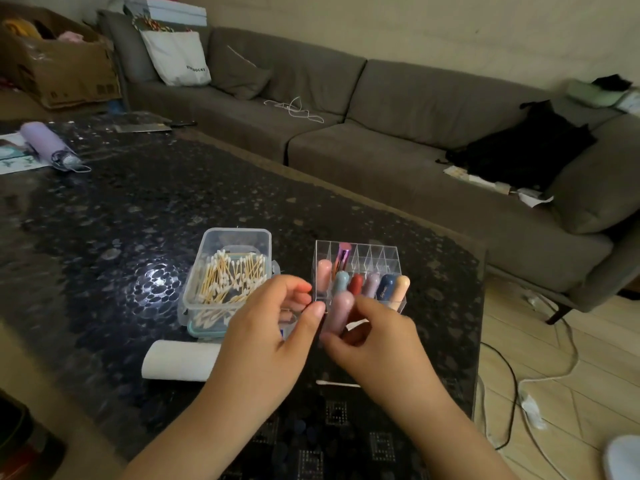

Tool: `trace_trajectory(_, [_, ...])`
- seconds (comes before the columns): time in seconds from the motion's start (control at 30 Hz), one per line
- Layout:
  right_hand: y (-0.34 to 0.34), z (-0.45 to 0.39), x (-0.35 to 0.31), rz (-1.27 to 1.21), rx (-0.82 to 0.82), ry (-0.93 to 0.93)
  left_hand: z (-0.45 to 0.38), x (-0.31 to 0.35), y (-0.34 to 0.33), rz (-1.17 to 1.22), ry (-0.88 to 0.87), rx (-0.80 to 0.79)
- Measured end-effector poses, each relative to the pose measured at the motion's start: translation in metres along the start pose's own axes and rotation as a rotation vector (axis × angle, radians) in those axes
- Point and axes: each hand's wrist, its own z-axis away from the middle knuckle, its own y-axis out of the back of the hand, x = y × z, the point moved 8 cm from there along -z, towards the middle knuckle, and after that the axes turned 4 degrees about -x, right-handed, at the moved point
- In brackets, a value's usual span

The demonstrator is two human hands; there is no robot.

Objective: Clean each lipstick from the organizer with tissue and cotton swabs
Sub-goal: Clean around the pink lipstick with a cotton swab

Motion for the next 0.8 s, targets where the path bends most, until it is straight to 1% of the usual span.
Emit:
trace_trajectory(0.1, [0.029, -0.022, -0.015, -0.011, 0.096, -0.002, -0.022, 0.003, 0.011, -0.217, -0.035, -0.053])
trace_trajectory(0.2, [0.057, -0.06, -0.034, 0.004, 0.138, 0.0, -0.051, 0.002, 0.024, -0.346, -0.055, -0.088])
trace_trajectory(0.27, [0.065, -0.088, -0.039, 0.054, 0.11, -0.013, -0.07, -0.001, 0.028, -0.414, -0.071, -0.1])
trace_trajectory(0.33, [0.057, -0.115, -0.036, 0.065, 0.023, -0.055, -0.085, -0.007, 0.029, -0.488, -0.073, -0.123])
trace_trajectory(0.4, [0.042, -0.137, -0.027, 0.085, -0.066, -0.123, -0.098, -0.014, 0.029, -0.506, -0.059, -0.149])
trace_trajectory(0.5, [0.02, -0.161, -0.01, 0.139, -0.14, -0.21, -0.111, -0.024, 0.027, -0.51, -0.038, -0.173])
trace_trajectory(0.6, [0.005, -0.173, 0.003, 0.184, -0.169, -0.263, -0.117, -0.037, 0.022, -0.522, -0.023, -0.198])
trace_trajectory(0.8, [-0.014, -0.178, 0.018, 0.271, -0.173, -0.267, -0.12, -0.06, 0.004, -0.52, 0.013, -0.266])
